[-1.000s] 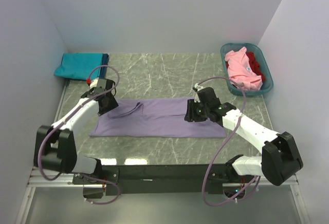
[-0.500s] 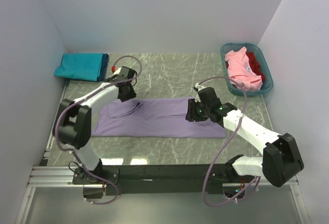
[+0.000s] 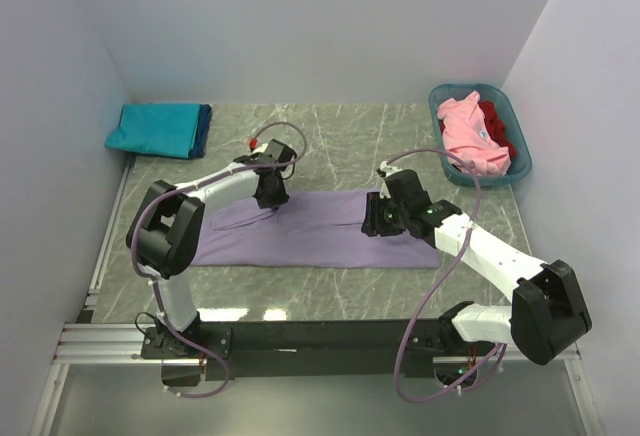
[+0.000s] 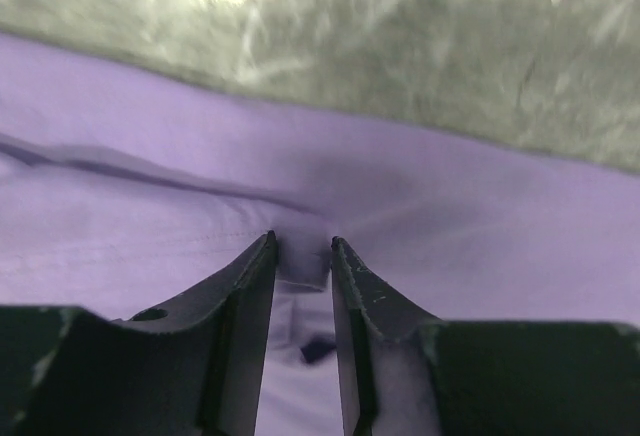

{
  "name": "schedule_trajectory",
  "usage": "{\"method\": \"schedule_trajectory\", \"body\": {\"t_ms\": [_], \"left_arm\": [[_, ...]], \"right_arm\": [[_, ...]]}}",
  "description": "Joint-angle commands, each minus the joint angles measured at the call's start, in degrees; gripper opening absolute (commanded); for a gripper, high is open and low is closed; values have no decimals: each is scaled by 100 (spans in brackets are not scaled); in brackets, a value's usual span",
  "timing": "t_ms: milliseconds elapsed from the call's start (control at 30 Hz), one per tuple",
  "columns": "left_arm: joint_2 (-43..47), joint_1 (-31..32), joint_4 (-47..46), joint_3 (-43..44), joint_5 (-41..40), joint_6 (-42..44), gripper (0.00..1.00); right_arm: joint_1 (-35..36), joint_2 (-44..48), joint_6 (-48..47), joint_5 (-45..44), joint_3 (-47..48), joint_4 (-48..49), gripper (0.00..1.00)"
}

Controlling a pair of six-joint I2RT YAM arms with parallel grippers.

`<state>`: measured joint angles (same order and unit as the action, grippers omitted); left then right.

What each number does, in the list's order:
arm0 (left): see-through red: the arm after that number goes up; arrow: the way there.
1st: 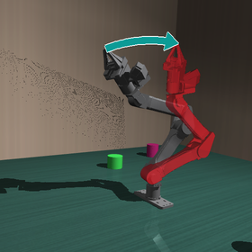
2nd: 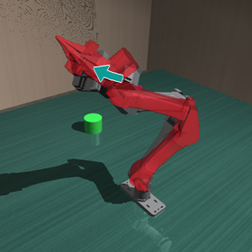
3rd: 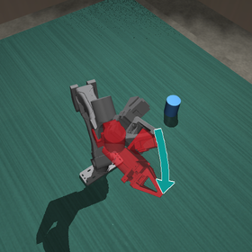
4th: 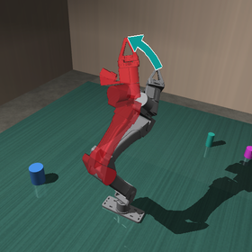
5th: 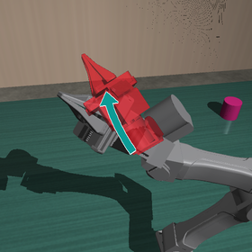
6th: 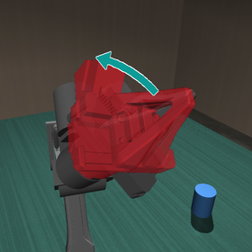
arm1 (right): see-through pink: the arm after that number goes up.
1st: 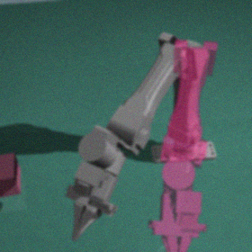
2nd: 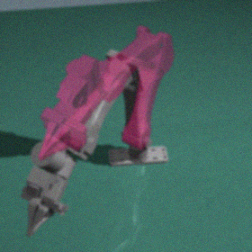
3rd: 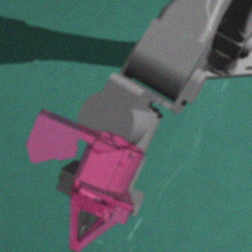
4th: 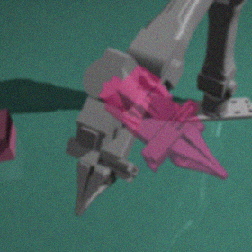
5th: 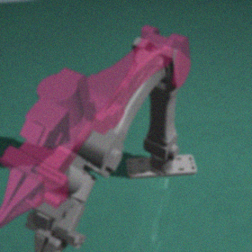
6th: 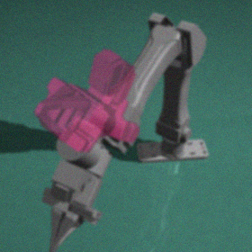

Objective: Fold and stack the t-shirts
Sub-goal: Fold the tshirt

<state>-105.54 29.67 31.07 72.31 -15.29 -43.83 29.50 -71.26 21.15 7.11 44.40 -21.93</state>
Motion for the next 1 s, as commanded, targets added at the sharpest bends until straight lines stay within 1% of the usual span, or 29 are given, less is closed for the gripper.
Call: {"method": "schedule_trajectory", "body": {"t_ms": [0,200,333,400,433,500,533,567,600,733,867,933,967], "left_arm": [[305,170,101,-173,8,-231,34],[280,285,-22,-472,0,-301,34],[7,285,100,-236,-9,-266,34],[77,302,259,-148,-61,-266,34],[242,320,311,-95,-88,-310,35],[471,329,522,-42,-211,-389,41],[742,329,601,10,-272,-476,43],[893,329,706,28,-342,-538,48],[1034,329,855,37,-448,-599,49],[1938,320,997,-182,-597,-854,50],[2344,268,1305,-481,-809,-1144,52],[2476,145,1331,-840,-801,-1302,52],[2511,75,1288,-990,-731,-1347,52]], "right_arm": [[47,139,-67,-70,104,66,48],[56,131,-58,-44,77,101,48],[48,95,-58,-52,77,93,47],[47,139,-93,-122,112,32,47],[47,157,-119,-175,121,14,47],[47,148,-207,-376,200,-91,47],[47,113,-251,-438,244,-135,47],[47,78,-269,-491,288,-171,47],[47,-44,-295,-553,410,-258,47],[74,-440,-348,-606,788,-496,48],[205,-879,-576,-685,1123,-812,49],[293,-1169,-673,-694,1255,-1005,49],[398,-1266,-752,-885,1299,-1075,49]]}}
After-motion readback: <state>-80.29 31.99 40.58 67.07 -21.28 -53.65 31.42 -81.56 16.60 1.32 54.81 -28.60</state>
